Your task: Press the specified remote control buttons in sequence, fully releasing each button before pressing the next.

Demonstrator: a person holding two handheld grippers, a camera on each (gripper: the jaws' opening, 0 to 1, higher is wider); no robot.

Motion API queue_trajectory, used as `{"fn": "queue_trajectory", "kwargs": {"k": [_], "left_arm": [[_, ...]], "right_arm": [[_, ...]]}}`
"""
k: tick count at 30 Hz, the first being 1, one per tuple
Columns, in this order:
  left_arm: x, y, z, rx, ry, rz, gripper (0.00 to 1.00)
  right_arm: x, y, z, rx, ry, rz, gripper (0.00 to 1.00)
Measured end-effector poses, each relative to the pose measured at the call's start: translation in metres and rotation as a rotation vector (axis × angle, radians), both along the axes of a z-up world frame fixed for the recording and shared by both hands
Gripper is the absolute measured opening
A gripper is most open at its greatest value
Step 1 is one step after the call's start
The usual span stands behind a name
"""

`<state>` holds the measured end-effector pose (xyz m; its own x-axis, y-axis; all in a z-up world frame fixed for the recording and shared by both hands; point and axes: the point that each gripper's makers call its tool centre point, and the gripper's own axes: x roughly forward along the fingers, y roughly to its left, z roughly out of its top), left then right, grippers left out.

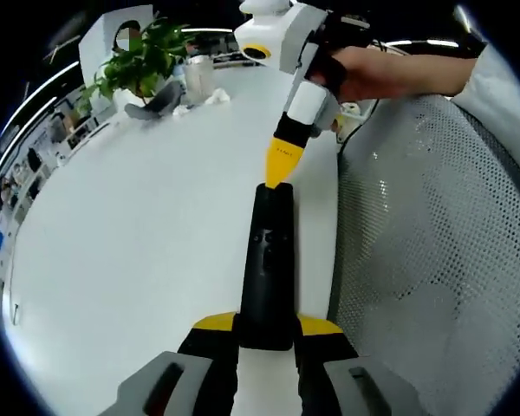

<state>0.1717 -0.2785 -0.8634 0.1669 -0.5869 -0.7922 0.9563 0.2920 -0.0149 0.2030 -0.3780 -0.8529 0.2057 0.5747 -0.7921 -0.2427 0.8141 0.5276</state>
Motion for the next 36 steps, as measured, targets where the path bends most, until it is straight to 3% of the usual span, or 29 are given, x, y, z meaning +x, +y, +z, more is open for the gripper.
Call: {"fn": "queue_trajectory", "kwargs": {"k": [1,3,7,14,27,36], "left_arm": [[0.000,-0.001,0.000,-0.048,-0.019,0.003,0.24],[0.000,0.000,0.000,-0.080,-0.022,0.017,0.24],[-0.001,0.000,0.001,-0.110,-0.031,0.006,0.24],[-0.004,0.000,0.002,-0.193,-0.037,0.057,0.24],[-0.003,-0.002,0.003,-0.201,-0.027,0.059,0.24],[-0.003,-0.003,0.003,-0.177,-0.053,0.041,0.24]], "right_arm": [[0.001,-0.001,-0.001,0.008,0.005,-0.008,0.00],[0.001,-0.001,-0.001,0.019,0.011,-0.018,0.00],[0.001,0.000,0.000,0.031,0.016,-0.022,0.00],[0.001,0.000,0.001,0.034,0.012,-0.018,0.00],[-0.003,0.005,0.004,0.119,0.115,-0.074,0.00],[-0.007,0.014,0.002,0.095,0.090,-0.021,0.00]]}}
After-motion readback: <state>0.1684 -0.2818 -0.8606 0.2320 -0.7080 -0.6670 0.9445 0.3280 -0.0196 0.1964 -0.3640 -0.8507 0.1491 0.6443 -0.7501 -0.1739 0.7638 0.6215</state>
